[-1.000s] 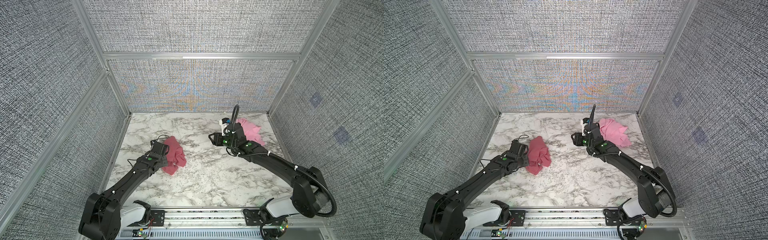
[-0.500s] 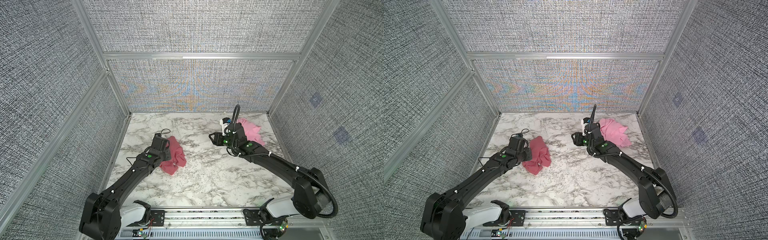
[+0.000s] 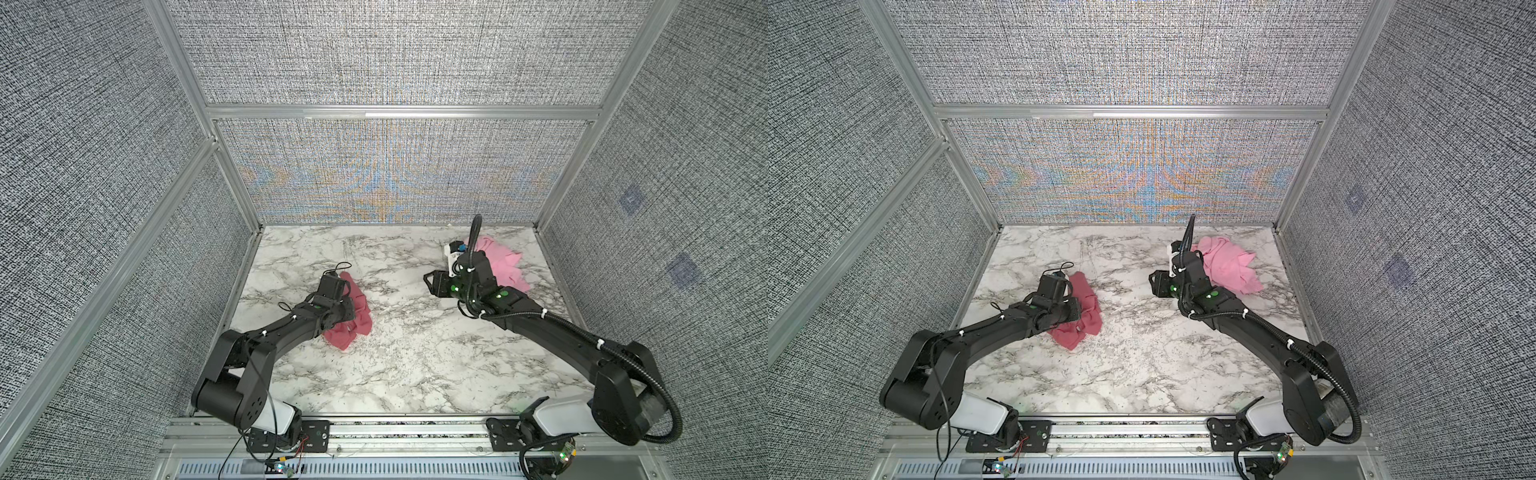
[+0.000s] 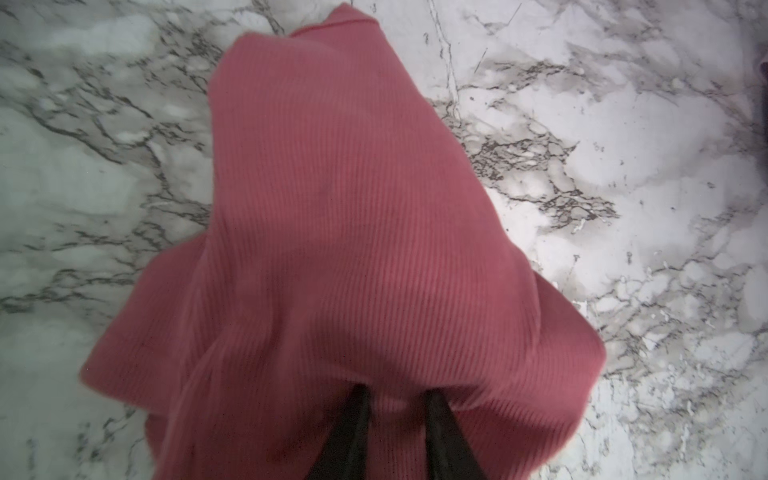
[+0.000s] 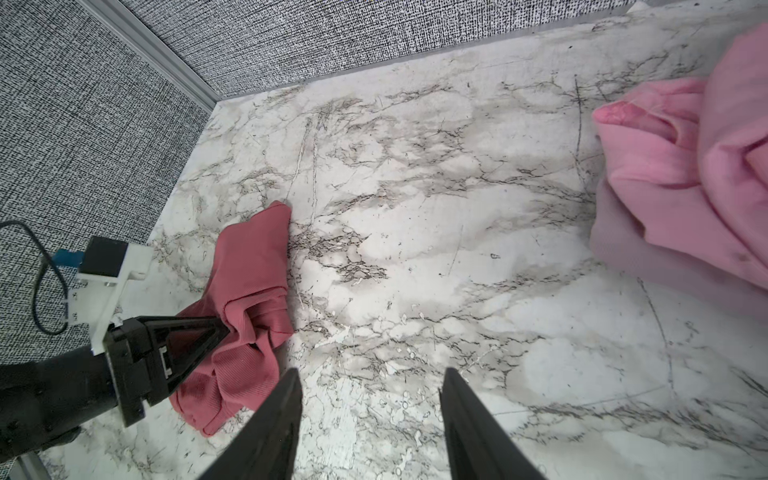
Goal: Pick out a specific cloth from the pile
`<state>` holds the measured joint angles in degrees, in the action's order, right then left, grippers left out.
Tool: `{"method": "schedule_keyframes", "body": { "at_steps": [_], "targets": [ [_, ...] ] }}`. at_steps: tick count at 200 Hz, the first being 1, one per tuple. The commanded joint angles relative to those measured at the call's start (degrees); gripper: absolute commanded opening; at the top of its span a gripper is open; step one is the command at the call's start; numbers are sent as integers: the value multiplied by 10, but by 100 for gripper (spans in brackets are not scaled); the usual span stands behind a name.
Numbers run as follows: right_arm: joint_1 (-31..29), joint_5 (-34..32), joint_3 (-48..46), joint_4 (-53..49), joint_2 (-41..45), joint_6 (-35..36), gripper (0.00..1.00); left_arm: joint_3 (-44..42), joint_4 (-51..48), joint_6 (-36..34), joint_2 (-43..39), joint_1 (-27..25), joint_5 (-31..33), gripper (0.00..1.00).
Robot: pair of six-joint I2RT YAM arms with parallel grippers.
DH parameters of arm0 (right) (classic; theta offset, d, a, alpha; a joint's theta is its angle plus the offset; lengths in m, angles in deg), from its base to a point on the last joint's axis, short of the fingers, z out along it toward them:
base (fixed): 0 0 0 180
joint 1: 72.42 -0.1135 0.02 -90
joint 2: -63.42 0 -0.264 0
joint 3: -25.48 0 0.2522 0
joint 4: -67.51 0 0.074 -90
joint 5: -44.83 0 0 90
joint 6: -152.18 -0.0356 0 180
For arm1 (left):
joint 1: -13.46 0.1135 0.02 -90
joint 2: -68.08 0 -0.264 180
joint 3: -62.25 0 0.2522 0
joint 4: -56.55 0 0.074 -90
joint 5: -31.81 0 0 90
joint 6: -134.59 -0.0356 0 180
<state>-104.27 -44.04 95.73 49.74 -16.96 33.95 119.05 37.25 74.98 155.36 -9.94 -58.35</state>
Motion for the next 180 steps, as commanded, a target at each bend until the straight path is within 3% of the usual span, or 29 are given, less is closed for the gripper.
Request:
{"method": "schedule_keyframes", "body": {
  "at_steps": [1, 74, 180],
  "targets": [
    [0, -11, 3, -4, -4, 0, 55, 10, 23, 13, 27, 0, -1, 27],
    [0, -11, 25, -12, -22, 4, 55, 40, 39, 11, 73, 29, 19, 27],
    [0, -16, 53, -23, -30, 4, 55, 160, 40, -29, 168, 179, -13, 27]
  ]
}}
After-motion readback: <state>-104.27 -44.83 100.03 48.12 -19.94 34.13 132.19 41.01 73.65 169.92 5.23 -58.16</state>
